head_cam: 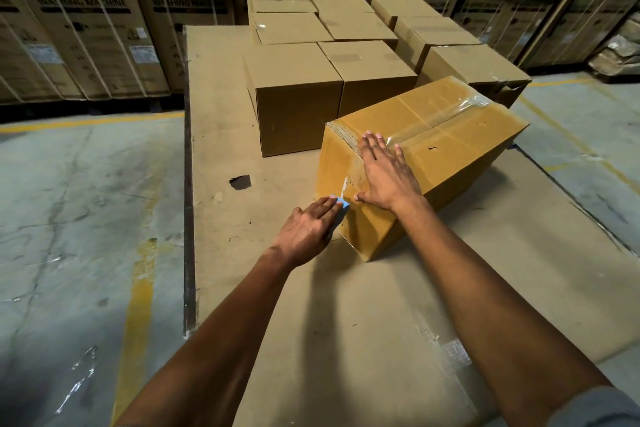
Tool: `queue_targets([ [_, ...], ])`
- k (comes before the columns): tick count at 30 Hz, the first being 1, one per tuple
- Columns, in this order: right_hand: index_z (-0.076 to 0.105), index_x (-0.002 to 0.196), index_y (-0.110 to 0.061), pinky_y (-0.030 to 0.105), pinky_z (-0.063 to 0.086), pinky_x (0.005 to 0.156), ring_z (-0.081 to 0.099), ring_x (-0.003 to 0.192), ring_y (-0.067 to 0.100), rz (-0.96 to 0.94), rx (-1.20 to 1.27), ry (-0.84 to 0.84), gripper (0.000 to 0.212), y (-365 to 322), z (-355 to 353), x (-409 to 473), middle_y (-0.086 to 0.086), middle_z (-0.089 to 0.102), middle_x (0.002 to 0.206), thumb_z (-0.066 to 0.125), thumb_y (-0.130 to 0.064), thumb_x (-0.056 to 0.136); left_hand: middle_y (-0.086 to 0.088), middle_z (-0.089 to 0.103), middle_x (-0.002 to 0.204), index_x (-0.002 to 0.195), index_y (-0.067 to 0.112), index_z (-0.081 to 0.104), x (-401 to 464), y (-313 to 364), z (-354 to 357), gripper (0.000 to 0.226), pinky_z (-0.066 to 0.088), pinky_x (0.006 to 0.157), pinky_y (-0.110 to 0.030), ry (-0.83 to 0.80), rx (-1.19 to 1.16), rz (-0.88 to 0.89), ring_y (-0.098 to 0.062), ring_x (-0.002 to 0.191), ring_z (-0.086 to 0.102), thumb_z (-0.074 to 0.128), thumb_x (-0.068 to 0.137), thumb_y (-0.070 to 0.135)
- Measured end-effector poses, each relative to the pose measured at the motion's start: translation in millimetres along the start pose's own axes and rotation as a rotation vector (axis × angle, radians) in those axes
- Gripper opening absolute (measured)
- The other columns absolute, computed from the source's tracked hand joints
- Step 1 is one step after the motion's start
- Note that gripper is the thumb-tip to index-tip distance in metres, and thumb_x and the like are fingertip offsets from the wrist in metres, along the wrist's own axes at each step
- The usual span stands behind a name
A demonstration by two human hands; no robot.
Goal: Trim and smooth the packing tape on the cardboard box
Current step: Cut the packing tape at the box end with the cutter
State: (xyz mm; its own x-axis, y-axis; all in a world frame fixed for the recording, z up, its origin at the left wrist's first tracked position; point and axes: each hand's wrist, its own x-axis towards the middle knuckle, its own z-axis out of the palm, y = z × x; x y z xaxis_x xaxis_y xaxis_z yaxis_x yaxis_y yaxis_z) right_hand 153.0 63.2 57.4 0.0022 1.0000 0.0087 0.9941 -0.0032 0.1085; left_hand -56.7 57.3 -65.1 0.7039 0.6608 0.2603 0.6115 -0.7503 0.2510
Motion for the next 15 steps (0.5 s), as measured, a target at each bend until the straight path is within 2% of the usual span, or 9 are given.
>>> queue_targets([
  [3, -0.009, 0.167, -0.014, 0.056, 0.007, 0.132, -0.004, 0.163, 0.03, -0.069, -0.066, 0.105, 0.139, -0.5, 3.1, -2.3, 0.012, -0.009, 0.176, 0.082, -0.065, 0.076, -0.014, 0.051, 0.162, 0.157, 0.011, 0.049, -3.8, -0.9, -6.5, 0.065, 0.061, 0.087, -0.051, 0.05, -0.077, -0.034, -0.029, 0.15, 0.049, 0.066, 0.096, 0.021],
  [5, -0.008, 0.167, -0.015, 0.06, 0.006, 0.131, -0.006, 0.163, 0.031, -0.178, -0.221, 0.2, 0.133, -3.5, 3.7, -11.3, 0.014, -0.011, 0.176, 0.076, -0.067, 0.079, -0.014, 0.053, 0.161, 0.156, 0.01, 0.05, -7.5, -4.4, -9.9, 0.063, 0.061, 0.095, -0.053, 0.094, -0.126, -0.03, -0.03, 0.148, 0.051, 0.063, 0.095, 0.023],
  [8, -0.005, 0.167, -0.012, 0.062, -0.001, 0.129, -0.011, 0.162, 0.032, -0.347, -0.391, 0.244, 0.124, -12.5, 9.3, -26.2, 0.015, -0.011, 0.175, 0.067, -0.069, 0.085, -0.018, 0.06, 0.153, 0.151, 0.005, 0.057, -13.7, -7.0, -21.9, 0.057, 0.059, 0.101, -0.05, 0.152, -0.16, -0.013, -0.033, 0.14, 0.06, 0.058, 0.097, 0.023],
  [10, 0.0, 0.168, -0.012, 0.061, -0.003, 0.129, -0.006, 0.163, 0.031, -0.413, -0.4, 0.237, 0.12, -21.1, 20.0, -35.8, 0.014, -0.006, 0.176, 0.068, -0.067, 0.086, -0.018, 0.069, 0.139, 0.141, 0.003, 0.063, -18.5, -2.8, -35.7, 0.051, 0.061, 0.097, -0.044, 0.176, -0.187, -0.01, -0.036, 0.124, 0.067, 0.059, 0.093, 0.019],
  [12, 0.004, 0.168, -0.014, 0.061, -0.001, 0.13, 0.001, 0.164, 0.03, -0.444, -0.34, 0.208, 0.119, -29.6, 36.1, -44.2, 0.011, 0.002, 0.177, 0.071, -0.067, 0.085, -0.012, 0.074, 0.118, 0.131, 0.007, 0.065, -21.8, -3.0, -48.8, 0.043, 0.058, 0.083, -0.041, 0.189, -0.258, -0.034, -0.037, 0.101, 0.069, 0.061, 0.089, 0.016],
  [13, 0.006, 0.168, -0.015, 0.061, 0.001, 0.13, 0.006, 0.164, 0.029, -0.45, -0.296, 0.198, 0.119, -34.0, 43.3, -47.9, 0.01, 0.008, 0.176, 0.072, -0.067, 0.084, -0.009, 0.074, 0.114, 0.129, 0.01, 0.066, -23.9, -6.2, -53.5, 0.04, 0.056, 0.081, -0.04, 0.187, -0.305, -0.054, -0.034, 0.095, 0.069, 0.063, 0.091, 0.017],
  [15, 0.01, 0.167, -0.014, 0.062, 0.007, 0.13, 0.017, 0.162, 0.029, -0.451, -0.236, 0.196, 0.119, -41.3, 52.8, -53.2, 0.009, 0.019, 0.174, 0.074, -0.066, 0.082, -0.005, 0.078, 0.118, 0.134, 0.013, 0.068, -27.9, -13.0, -59.4, 0.037, 0.056, 0.088, -0.033, 0.182, -0.415, -0.119, -0.023, 0.1, 0.072, 0.066, 0.098, 0.022],
])
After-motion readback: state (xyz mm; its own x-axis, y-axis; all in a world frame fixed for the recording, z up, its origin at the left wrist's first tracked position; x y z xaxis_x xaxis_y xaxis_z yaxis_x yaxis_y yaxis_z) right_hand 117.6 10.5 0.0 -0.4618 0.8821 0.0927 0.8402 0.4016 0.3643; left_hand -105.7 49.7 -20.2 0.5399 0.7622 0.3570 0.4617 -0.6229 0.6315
